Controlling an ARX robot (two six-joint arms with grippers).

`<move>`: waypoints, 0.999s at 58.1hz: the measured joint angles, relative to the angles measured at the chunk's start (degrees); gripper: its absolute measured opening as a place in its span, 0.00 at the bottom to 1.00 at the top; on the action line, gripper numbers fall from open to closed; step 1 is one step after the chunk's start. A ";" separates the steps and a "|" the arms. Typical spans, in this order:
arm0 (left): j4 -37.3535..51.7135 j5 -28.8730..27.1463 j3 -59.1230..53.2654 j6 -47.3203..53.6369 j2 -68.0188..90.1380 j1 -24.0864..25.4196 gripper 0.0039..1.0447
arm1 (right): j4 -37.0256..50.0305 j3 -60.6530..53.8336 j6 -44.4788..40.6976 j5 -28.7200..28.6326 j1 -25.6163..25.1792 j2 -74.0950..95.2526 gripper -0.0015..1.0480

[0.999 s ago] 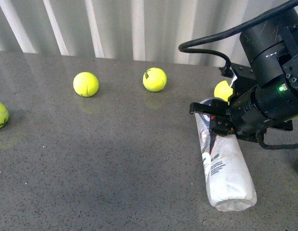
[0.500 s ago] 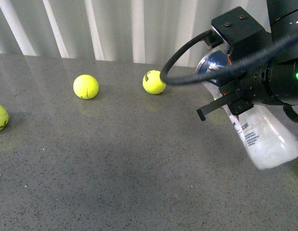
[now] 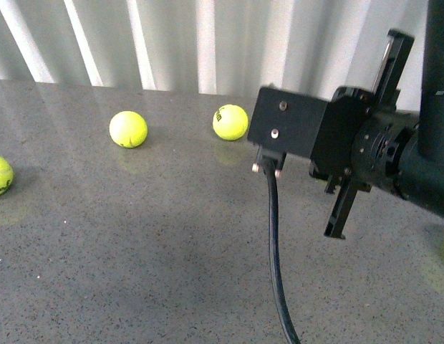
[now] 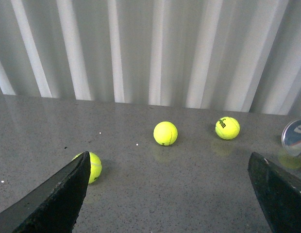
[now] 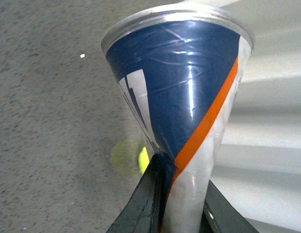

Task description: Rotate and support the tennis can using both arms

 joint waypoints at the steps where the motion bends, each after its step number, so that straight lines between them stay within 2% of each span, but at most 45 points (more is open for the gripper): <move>1: 0.00 0.00 0.00 0.00 0.00 -0.02 0.94 | 0.02 0.07 -0.04 0.00 0.07 0.42 0.08; 15: 0.00 0.00 0.00 0.00 0.00 0.00 0.94 | -1.05 8.13 1.38 -0.42 3.87 9.51 0.06; 27: 0.00 0.02 0.00 0.00 0.00 -0.02 0.94 | -7.43 19.39 6.10 -0.61 8.85 17.27 0.06; 40: 0.00 0.00 0.00 0.00 0.00 0.00 0.94 | -13.22 29.86 10.21 -0.55 12.02 23.85 0.06; 52: 0.00 0.00 0.00 0.00 0.00 0.00 0.94 | -17.94 33.07 14.93 -0.04 13.03 24.70 0.06; 58: 0.00 0.00 0.00 0.00 0.00 -0.02 0.94 | -23.12 32.13 18.16 -2.86 13.44 24.26 0.06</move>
